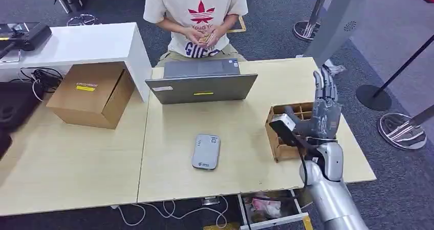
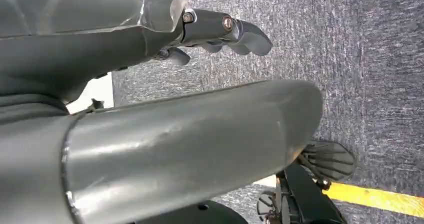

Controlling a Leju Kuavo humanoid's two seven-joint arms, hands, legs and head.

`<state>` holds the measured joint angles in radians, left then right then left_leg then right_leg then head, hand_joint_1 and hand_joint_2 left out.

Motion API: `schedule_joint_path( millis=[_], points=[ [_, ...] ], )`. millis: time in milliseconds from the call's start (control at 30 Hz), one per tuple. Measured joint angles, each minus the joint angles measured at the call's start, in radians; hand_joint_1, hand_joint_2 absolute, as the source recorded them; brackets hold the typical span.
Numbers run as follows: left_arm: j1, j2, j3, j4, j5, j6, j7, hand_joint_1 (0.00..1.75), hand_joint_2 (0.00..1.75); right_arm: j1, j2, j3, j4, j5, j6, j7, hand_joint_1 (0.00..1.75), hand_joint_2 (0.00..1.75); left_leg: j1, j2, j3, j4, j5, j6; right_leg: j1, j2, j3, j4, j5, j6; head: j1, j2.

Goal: Pass the card to the sensor for recognition and then transmit it.

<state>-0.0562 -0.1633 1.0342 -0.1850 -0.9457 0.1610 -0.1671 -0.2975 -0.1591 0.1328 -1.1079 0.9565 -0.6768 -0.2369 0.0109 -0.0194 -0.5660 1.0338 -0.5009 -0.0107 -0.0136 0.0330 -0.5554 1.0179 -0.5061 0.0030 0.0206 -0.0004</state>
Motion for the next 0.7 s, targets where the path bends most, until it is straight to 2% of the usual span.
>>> schedule_joint_path(
  millis=[167, 300, 500, 700],
  points=[
    [0.001, 0.001, 0.006, 0.0, -0.001, -0.001, 0.0, 0.0, 0.0, 0.043, 0.0, 0.016, -0.059, 0.119, 0.017, 0.08, 0.0, 1.75, 0.0, 0.0, 0.0, 0.0, 0.0, 0.0, 0.0, 0.0, 0.0, 0.0, 0.0, 0.0, 0.0, 0.0],
    [0.002, 0.004, 0.008, 0.0, -0.003, -0.006, 0.001, 0.0, 0.0, 0.072, -0.013, 0.032, -0.098, 0.202, 0.083, 0.14, 0.0, 1.75, 0.0, 0.0, 0.0, 0.0, 0.0, 0.0, 0.0, 0.0, 0.0, 0.0, 0.0, 0.0, 0.0, 0.0],
    [0.002, 0.009, 0.015, 0.0, -0.005, -0.01, 0.001, 0.0, 0.0, 0.113, -0.031, 0.042, -0.141, 0.279, 0.124, 0.182, 0.0, 1.75, 0.0, 0.0, 0.0, 0.0, 0.0, 0.0, 0.0, 0.0, 0.0, 0.0, 0.0, 0.0, 0.0, 0.0],
    [0.002, 0.009, 0.016, 0.0, -0.005, -0.012, 0.002, 0.0, 0.0, 0.126, -0.04, 0.048, -0.156, 0.297, 0.138, 0.192, 0.0, 1.75, 0.0, 0.0, 0.0, 0.0, 0.0, 0.0, 0.0, 0.0, 0.0, 0.0, 0.0, 0.0, 0.0, 0.0]
  ],
)
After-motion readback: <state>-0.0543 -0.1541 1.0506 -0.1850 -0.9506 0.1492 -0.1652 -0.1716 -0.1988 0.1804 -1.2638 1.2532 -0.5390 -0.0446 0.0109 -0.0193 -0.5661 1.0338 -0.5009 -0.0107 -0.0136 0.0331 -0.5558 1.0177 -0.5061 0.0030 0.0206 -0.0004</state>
